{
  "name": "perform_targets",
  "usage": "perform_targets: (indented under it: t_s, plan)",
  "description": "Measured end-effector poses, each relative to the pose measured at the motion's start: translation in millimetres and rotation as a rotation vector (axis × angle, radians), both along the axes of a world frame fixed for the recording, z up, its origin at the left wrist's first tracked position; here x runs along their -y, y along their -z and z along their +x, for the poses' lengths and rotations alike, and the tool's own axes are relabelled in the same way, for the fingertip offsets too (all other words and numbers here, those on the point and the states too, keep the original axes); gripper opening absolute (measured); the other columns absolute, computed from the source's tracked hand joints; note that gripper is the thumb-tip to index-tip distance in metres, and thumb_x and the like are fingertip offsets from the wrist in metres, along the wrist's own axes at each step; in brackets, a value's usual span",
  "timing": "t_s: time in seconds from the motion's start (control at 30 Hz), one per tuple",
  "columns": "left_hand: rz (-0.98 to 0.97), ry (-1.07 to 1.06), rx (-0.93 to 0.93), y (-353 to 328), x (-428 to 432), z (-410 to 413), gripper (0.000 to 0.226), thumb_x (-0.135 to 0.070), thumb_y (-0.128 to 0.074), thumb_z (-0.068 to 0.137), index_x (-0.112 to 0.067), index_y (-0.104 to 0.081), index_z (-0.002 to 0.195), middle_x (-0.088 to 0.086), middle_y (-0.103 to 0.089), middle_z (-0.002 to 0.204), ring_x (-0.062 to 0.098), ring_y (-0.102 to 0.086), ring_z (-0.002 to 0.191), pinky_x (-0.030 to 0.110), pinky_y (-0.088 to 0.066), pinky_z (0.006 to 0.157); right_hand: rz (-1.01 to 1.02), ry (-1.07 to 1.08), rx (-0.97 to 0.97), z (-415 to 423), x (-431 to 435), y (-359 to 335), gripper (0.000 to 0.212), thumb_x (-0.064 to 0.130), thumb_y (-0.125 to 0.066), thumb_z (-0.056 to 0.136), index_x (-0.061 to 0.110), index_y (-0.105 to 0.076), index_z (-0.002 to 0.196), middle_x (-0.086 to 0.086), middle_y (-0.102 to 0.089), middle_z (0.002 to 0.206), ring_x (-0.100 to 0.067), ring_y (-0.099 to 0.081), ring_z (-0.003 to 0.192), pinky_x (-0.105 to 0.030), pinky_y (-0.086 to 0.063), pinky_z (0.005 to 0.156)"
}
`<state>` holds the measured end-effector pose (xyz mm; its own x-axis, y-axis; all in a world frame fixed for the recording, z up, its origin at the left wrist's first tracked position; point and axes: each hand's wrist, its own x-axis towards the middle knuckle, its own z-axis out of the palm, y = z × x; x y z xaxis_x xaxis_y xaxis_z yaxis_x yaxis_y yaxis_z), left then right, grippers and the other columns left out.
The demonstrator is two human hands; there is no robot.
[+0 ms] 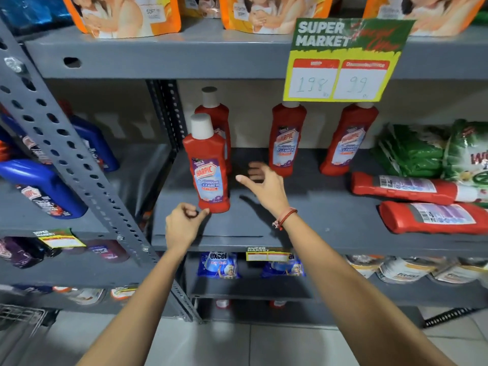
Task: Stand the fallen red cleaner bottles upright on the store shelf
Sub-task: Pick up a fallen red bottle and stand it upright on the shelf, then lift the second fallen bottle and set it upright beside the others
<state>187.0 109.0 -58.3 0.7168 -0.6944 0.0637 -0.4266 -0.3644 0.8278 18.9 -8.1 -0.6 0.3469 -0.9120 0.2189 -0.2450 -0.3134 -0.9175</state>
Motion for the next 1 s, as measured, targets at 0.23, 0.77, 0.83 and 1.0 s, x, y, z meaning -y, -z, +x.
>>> perform_targets:
  t_s: [0.23, 0.77, 0.83, 1.0]
  plan:
    - [-0.125, 0.405, 0.019, -3, 37, -105, 0.014, -0.023, -0.072, 0.076, -0.019, -0.058, 0.077, 0.000, -0.063, 0.066, 0.009, -0.056, 0.057, 0.022, -0.046, 0.061, 0.022, 0.441, 0.050, -135, 28, 12, 0.024, 0.016, -0.071, 0.081, -0.001, -0.063, 0.096, -0.007, -0.062, 0.076, -0.013, -0.057, 0.068, -0.013, -0.048, 0.064]
    - [0.308, 1.188, 0.310, -40, 193, -359, 0.071, -0.047, -0.073, 0.071, 0.000, -0.053, 0.121, 0.019, -0.058, 0.124, 0.035, -0.054, 0.114, 0.038, -0.044, 0.096, 0.482, 1.192, -0.016, -348, 46, 19, 0.063, 0.029, -0.073, 0.079, -0.005, -0.049, 0.125, -0.027, -0.054, 0.131, -0.039, -0.052, 0.122, -0.043, -0.045, 0.096]
    - [0.374, 1.201, 0.414, -38, 199, -367, 0.086, -0.049, -0.078, 0.062, -0.001, -0.047, 0.127, 0.018, -0.053, 0.131, 0.034, -0.050, 0.118, 0.038, -0.042, 0.100, 0.540, 1.186, 0.039, -347, 48, 19, 0.060, 0.029, -0.073, 0.079, -0.005, -0.051, 0.123, -0.027, -0.055, 0.129, -0.039, -0.055, 0.118, -0.042, -0.047, 0.094]
    - [0.291, 1.122, 0.384, -34, 192, -372, 0.077, -0.041, -0.080, 0.052, -0.011, -0.058, 0.119, 0.012, -0.062, 0.118, 0.029, -0.053, 0.110, 0.031, -0.046, 0.088, 0.594, 1.157, 0.138, -344, 49, 20, 0.066, 0.033, -0.075, 0.076, -0.006, -0.050, 0.124, -0.025, -0.055, 0.130, -0.037, -0.055, 0.119, -0.041, -0.046, 0.096]
